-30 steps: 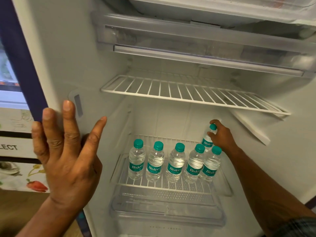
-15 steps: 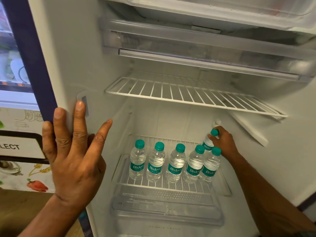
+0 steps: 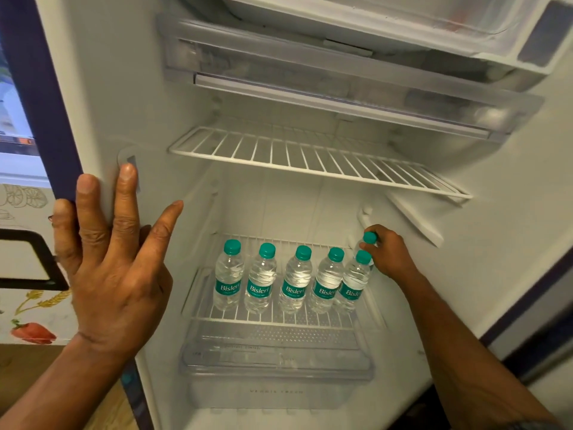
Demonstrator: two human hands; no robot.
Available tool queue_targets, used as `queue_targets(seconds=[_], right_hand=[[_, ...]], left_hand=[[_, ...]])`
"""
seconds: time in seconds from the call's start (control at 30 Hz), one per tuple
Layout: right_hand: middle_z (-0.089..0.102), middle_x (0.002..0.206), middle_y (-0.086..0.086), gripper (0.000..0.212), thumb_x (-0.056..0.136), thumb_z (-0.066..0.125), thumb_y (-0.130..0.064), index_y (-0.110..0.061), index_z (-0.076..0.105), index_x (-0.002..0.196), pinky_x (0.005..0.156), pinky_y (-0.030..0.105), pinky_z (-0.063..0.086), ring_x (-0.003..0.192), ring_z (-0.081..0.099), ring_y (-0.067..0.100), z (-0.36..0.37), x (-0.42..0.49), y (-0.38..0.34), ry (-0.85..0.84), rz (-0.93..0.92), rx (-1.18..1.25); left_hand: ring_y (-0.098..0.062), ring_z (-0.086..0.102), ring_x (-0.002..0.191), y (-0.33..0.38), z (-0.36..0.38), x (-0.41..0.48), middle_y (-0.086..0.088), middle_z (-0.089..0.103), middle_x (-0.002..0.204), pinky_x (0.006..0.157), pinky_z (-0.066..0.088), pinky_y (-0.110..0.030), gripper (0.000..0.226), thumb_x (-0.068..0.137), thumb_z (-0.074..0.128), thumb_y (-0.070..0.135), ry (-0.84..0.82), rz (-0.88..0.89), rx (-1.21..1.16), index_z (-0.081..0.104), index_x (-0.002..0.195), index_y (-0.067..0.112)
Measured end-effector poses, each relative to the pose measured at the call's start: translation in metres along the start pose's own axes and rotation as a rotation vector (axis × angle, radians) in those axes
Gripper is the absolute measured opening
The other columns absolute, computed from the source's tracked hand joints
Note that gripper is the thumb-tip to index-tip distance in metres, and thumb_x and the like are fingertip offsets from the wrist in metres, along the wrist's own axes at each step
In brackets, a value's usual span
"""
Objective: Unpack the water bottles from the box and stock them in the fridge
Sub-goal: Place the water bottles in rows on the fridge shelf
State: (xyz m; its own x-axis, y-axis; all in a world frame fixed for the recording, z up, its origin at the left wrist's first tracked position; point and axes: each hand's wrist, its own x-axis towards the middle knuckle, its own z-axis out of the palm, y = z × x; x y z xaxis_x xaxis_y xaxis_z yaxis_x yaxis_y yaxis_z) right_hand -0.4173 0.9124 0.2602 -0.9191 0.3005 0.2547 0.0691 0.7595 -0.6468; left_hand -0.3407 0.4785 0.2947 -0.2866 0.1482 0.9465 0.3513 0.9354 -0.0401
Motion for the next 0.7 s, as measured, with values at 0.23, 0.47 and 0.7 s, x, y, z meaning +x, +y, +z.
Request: queue_targets(seconds=[0.23,0.47,0.7], right_hand=[[0.064,0.094,0.006,0.021,0.083,0.072,-0.003,-0.006,0.065,0.102,0.075,0.026,0.040,0.084,0.057,0.021,-0.009,-0.017,-0.004,0.039,0.017,-0.037],[0.063,0.105,0.008,0.028,0.084,0.070,0.001,-0.004,0.063,0.111,0.078,0.023,0.040,0.089,0.055,0.018,-0.016,-0.035,-0.012,0.071,0.060,-0.023],[0.061,0.117,0.011,0.036,0.088,0.069,-0.002,-0.011,0.059,0.121,0.079,0.025,0.045,0.092,0.055,0.020,-0.021,-0.049,-0.017,0.042,0.152,-0.035]], left_hand=[[-0.054,0.016,0.153,-0.004,0.000,-0.004,-0.022,0.019,0.170,0.104,0.037,-0.080,0.050,0.109,0.041,-0.004,-0.099,-0.035,-0.033,0.046,0.155,0.014],[-0.057,0.024,0.150,-0.007,0.001,-0.005,-0.010,0.002,0.174,0.102,0.041,-0.078,0.055,0.112,0.032,0.003,-0.191,-0.074,-0.134,0.026,0.162,0.026],[-0.051,0.017,0.155,-0.009,0.006,-0.006,-0.008,0.002,0.175,0.108,0.037,-0.075,0.053,0.113,0.030,0.004,-0.192,-0.107,-0.199,0.033,0.161,0.027]])
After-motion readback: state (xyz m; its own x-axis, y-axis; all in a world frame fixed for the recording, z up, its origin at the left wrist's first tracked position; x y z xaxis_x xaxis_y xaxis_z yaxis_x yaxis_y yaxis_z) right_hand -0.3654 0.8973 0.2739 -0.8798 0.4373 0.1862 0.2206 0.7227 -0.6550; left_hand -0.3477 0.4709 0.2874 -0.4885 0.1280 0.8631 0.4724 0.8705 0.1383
